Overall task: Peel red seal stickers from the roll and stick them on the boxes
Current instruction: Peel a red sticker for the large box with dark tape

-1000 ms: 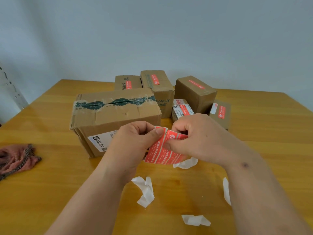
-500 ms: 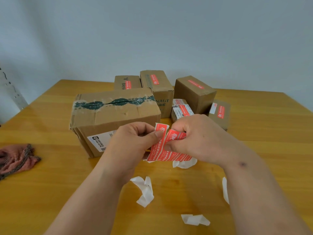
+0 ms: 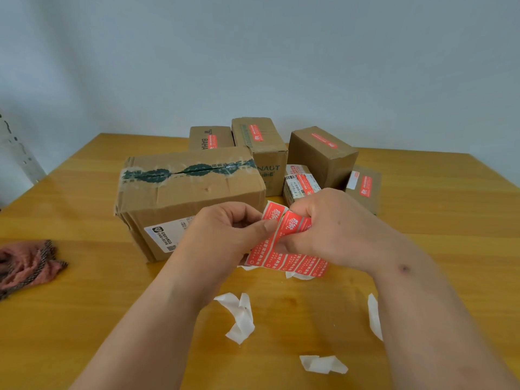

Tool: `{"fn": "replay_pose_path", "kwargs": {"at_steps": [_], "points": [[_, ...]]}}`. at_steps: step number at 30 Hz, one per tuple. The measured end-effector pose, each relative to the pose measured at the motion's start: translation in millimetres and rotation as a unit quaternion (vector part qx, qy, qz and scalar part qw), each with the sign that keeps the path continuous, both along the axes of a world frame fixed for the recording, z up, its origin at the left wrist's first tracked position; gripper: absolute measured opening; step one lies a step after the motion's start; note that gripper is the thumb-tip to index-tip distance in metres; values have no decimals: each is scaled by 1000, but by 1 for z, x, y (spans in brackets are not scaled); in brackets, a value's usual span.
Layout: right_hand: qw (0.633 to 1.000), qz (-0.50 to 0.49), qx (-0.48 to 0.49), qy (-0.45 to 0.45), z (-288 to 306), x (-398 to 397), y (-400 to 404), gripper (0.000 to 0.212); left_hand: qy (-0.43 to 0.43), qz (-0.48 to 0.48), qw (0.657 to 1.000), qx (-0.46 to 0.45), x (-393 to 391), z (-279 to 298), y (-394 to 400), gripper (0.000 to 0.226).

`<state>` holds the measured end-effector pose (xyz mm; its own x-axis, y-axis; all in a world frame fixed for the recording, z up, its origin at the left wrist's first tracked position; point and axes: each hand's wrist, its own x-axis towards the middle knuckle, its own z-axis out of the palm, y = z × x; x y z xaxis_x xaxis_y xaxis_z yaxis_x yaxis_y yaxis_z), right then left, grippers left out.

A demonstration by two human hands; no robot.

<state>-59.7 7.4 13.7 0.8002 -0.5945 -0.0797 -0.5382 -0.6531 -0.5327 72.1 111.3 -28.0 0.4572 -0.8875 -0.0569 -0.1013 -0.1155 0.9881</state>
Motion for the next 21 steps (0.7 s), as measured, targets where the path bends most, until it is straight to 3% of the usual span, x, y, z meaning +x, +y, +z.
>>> {"fn": "replay_pose_path", "kwargs": {"at_steps": [7, 12, 21], "points": [[998, 8, -63, 24, 2, 3, 2, 19, -2, 32, 999, -4, 0, -7, -6, 16], [991, 18, -131, 28, 5, 3, 6, 36, 6, 49, 999, -3, 1, -10, -8, 17], [996, 18, -90, 11, -3, 3, -1, 26, -59, 69, 996, -6, 0, -9, -7, 19]]}}
